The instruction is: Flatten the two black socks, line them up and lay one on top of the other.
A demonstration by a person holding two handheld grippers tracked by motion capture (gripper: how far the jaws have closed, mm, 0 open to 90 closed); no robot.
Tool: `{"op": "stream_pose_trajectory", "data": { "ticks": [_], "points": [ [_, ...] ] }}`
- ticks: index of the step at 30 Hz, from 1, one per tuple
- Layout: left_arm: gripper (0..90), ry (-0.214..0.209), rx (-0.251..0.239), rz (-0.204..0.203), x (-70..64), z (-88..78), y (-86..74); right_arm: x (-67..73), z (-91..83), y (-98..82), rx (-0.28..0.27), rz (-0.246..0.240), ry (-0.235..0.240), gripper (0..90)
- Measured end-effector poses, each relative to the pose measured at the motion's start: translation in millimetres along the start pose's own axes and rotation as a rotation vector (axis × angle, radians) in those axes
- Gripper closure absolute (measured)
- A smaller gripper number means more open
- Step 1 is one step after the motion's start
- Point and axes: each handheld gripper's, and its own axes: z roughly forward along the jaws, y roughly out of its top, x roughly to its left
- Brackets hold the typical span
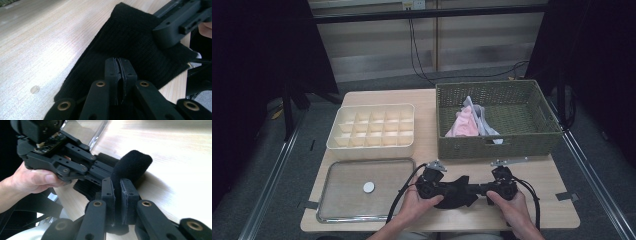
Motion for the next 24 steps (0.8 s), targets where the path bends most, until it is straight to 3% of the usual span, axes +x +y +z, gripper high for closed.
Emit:
{"op": "stream_pose_trajectory", "data": {
  "ticks": [3,5,8,11,13,19,22,24],
  "points": [
    [86.0,-0.026,-0.011,-0.026,2.1,1.1,0.0,2.9,0.4,1.7,0.001,-0.013,0.013,83.1],
    [85.9,-0.011,0.002,-0.021,-0.1,1.7,1.4,3.5,-0.3,2.6,-0.003,-0.004,0.030,83.2],
    [85.1,-0.020,-0.014,-0.031,-0.5,2.1,0.6,3.4,-1.0,4.1,-0.002,-0.011,0.025,83.3],
    [73.6,-0.059,-0.030,-0.047,2.2,-4.0,1.5,1.0,-2.1,4.2,0.004,-0.010,0.012,83.3],
    [67.7,-0.068,-0.035,-0.034,1.8,-9.7,2.0,-1.3,-5.4,3.6,0.005,-0.006,-0.004,83.4],
    [58.6,-0.029,-0.092,-0.040,8.6,-37.7,5.7,-7.4,-14.8,2.8,-0.008,-0.001,-0.010,83.4],
    [55.1,-0.001,-0.090,-0.080,21.1,-40.4,0.7,-10.0,-17.9,1.3,-0.003,-0.002,-0.024,83.4],
    [52.5,-0.011,-0.081,-0.114,27.0,-38.4,-1.8,-11.5,-19.8,0.6,-0.006,-0.002,-0.034,83.4]
  ]
}}
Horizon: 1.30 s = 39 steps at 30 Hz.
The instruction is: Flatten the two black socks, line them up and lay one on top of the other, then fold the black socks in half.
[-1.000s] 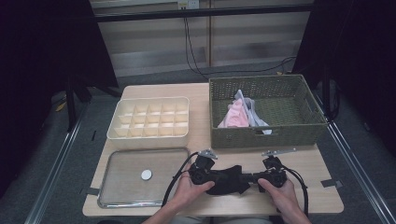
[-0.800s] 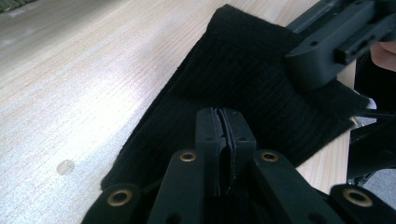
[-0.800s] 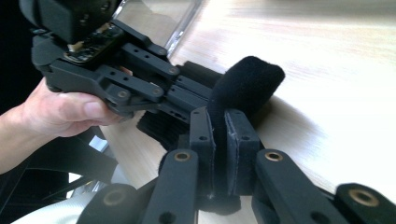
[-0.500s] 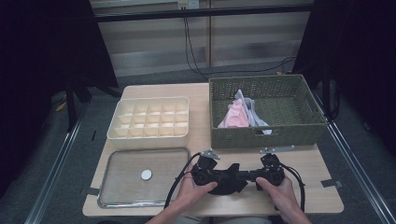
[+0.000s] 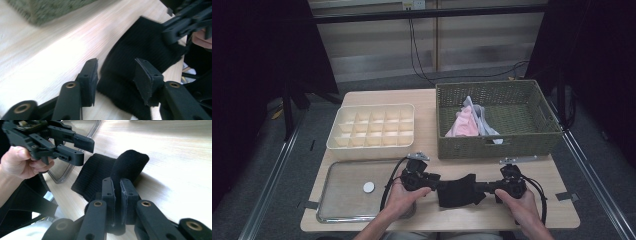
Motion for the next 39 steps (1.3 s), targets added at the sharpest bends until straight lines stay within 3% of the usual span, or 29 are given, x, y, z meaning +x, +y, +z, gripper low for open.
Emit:
{"op": "stream_pose_trajectory", "data": {
  "ticks": [1,3,4,5,6,7,10,15,17,26,32,39],
  "points": [
    [50.1,-0.001,0.009,-0.018,1.2,2.1,-0.4,-0.3,-1.0,0.0,-0.001,0.003,0.002,83.3],
    [47.3,-0.073,0.021,-0.078,4.8,6.9,-1.0,-0.8,-2.1,0.3,-0.004,-0.001,-0.003,83.3],
    [46.2,-0.060,0.025,-0.069,3.4,9.2,-0.7,-0.9,-2.2,0.6,-0.002,0.001,-0.001,83.3],
    [46.5,-0.008,0.030,-0.034,0.6,11.3,-0.3,-0.5,-1.7,1.0,-0.001,-0.002,-0.004,83.3],
    [46.0,0.000,0.040,-0.027,0.3,13.5,-0.1,-0.1,-1.4,1.2,0.002,-0.001,-0.005,83.3],
    [46.7,-0.025,0.048,-0.036,1.9,15.4,-0.3,0.0,-0.9,1.5,0.004,-0.001,-0.001,83.3],
    [50.4,-0.030,0.056,-0.031,-0.3,19.3,-1.4,1.5,0.6,2.9,0.011,-0.014,-0.009,83.2],
    [56.8,0.002,0.074,0.013,-4.7,23.5,-1.7,6.0,2.9,4.7,0.016,-0.025,-0.003,83.2],
    [58.6,0.006,0.073,0.000,-5.1,24.8,-1.8,8.5,3.5,5.5,0.016,-0.028,0.000,83.1],
    [62.4,0.024,0.067,0.012,-7.0,26.3,-2.3,23.3,15.0,13.0,0.035,-0.067,0.021,82.5],
    [64.5,0.046,0.072,0.029,-9.0,26.3,-2.7,33.2,29.6,17.5,0.057,-0.084,0.062,79.4],
    [66.1,0.033,0.066,0.028,-7.6,26.1,-3.6,39.1,37.8,11.7,0.075,-0.093,0.117,75.6]
  ]
}}
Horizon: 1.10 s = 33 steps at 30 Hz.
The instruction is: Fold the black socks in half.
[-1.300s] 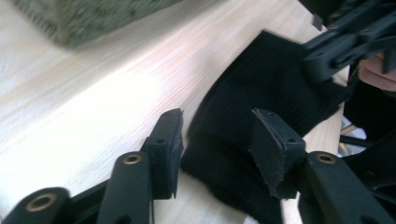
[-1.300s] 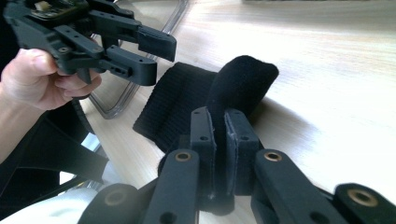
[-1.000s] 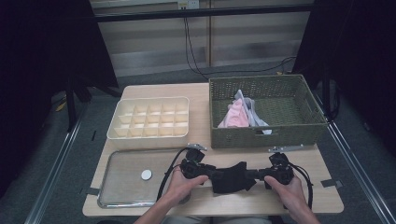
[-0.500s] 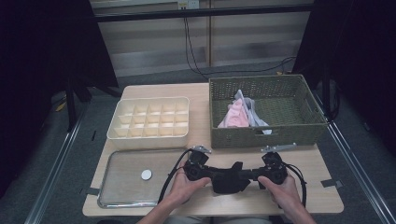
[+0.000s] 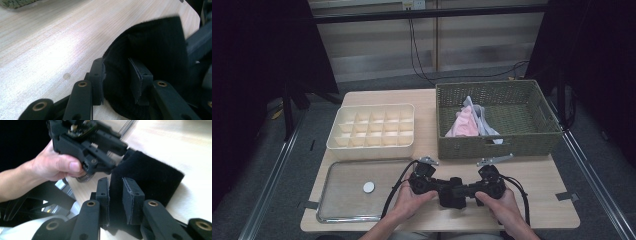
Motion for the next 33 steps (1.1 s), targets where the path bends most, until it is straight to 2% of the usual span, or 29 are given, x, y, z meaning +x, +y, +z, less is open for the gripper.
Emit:
{"op": "stream_pose_trajectory", "data": {
  "ticks": [1,3,8,11,16,17,19,23,26,27,28,33],
  "points": [
    [66.4,0.011,-0.010,-0.003,-1.5,0.5,-0.8,0.4,1.4,-1.6,0.005,-0.002,0.004,75.5],
    [66.7,0.004,-0.015,-0.004,-0.7,0.1,-2.0,1.1,4.1,-4.5,0.011,-0.003,0.010,76.2],
    [66.8,0.005,-0.016,-0.013,-0.3,-0.5,-2.6,1.2,6.6,-5.6,-0.002,-0.011,-0.009,81.9],
    [64.7,-0.028,-0.032,-0.037,3.5,-0.7,-3.9,0.9,7.0,-4.6,-0.006,-0.008,-0.014,83.0],
    [58.5,-0.023,-0.019,-0.046,5.4,-3.8,-1.8,-0.2,7.6,-3.7,-0.009,-0.008,-0.016,83.7],
    [55.5,-0.019,-0.023,-0.058,6.8,-5.7,-1.2,-0.3,7.6,-3.7,-0.009,-0.007,-0.017,83.8],
    [52.5,-0.036,-0.032,-0.066,11.6,-12.9,-0.6,-0.8,7.5,-3.5,-0.013,-0.007,-0.026,83.8],
    [50.4,-0.024,-0.017,-0.045,17.8,-32.2,-1.6,-2.5,11.5,-4.5,-0.002,-0.004,-0.042,83.8],
    [49.8,-0.041,-0.071,-0.080,22.7,-43.2,-2.2,-3.0,15.7,-3.4,0.004,-0.005,-0.043,83.7],
    [49.6,-0.041,-0.076,-0.083,23.3,-44.8,-1.4,-3.6,17.4,-2.9,0.003,-0.001,-0.045,83.7],
    [49.4,-0.040,-0.090,-0.090,23.0,-44.2,0.0,-3.9,19.6,-2.7,0.011,0.006,-0.045,83.7],
    [46.5,-0.069,-0.088,-0.066,15.8,-34.2,10.5,-2.6,26.5,-4.2,0.002,-0.006,-0.058,83.6]
  ]
}}
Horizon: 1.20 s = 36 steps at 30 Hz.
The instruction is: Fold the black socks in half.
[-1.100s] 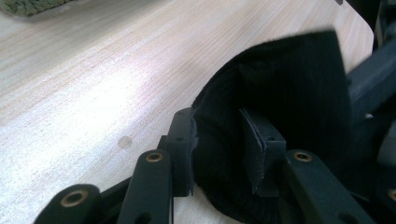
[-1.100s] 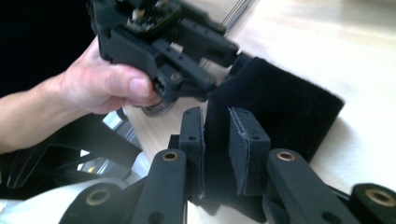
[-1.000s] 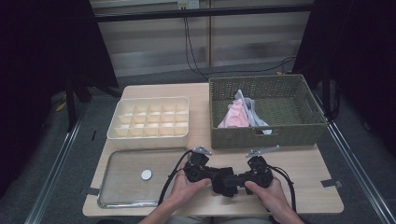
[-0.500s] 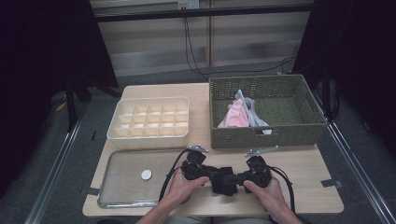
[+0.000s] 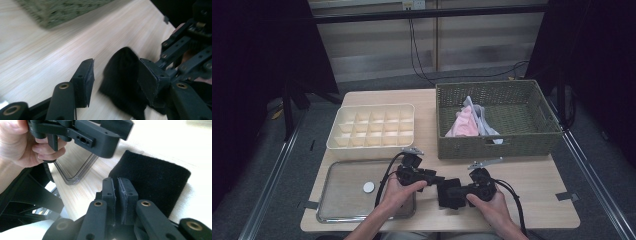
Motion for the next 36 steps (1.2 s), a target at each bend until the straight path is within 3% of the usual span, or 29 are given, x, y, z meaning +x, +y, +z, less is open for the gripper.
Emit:
{"op": "stream_pose_trajectory", "data": {
  "ticks": [4,8,13,17,22,26,28,29,31,35,36],
  "points": [
    [46.3,0.014,0.030,0.006,-3.0,11.2,0.4,1.5,-0.7,-0.8,0.000,-0.004,0.004,82.0],
    [47.8,0.070,0.065,0.033,-3.9,17.9,-1.8,3.6,-3.5,-2.1,0.006,-0.009,0.014,78.7],
    [48.1,0.095,0.065,0.032,-3.5,19.6,-3.4,9.0,-14.3,-4.4,-0.001,-0.012,0.017,71.0],
    [48.7,0.094,0.064,0.030,-1.1,20.7,-3.3,11.8,-24.1,-9.7,-0.002,-0.014,0.030,76.7],
    [48.9,0.101,0.059,0.032,-0.8,22.6,-3.2,10.0,-14.0,-17.0,0.042,-0.004,0.023,83.0],
    [45.9,0.084,0.046,0.004,-0.8,17.9,-2.7,10.1,-5.9,-16.4,0.046,-0.001,0.010,83.4],
    [40.7,0.044,0.042,0.004,-3.6,12.6,-3.6,10.2,-4.7,-15.6,0.041,-0.005,0.000,83.4],
    [39.7,0.060,0.051,0.009,-5.3,10.9,-4.6,9.7,-4.7,-15.1,0.038,-0.001,-0.005,83.4],
    [37.7,0.046,0.046,-0.010,-4.5,10.0,-8.6,8.9,-5.5,-14.3,0.021,0.001,-0.023,83.3],
    [37.0,0.046,0.060,-0.048,-0.3,15.5,-12.9,10.8,-7.1,-15.3,0.030,-0.014,-0.016,79.1],
    [37.2,0.067,0.064,-0.030,-1.3,15.3,-12.6,11.4,-8.9,-16.3,0.031,-0.018,-0.014,76.5]
  ]
}}
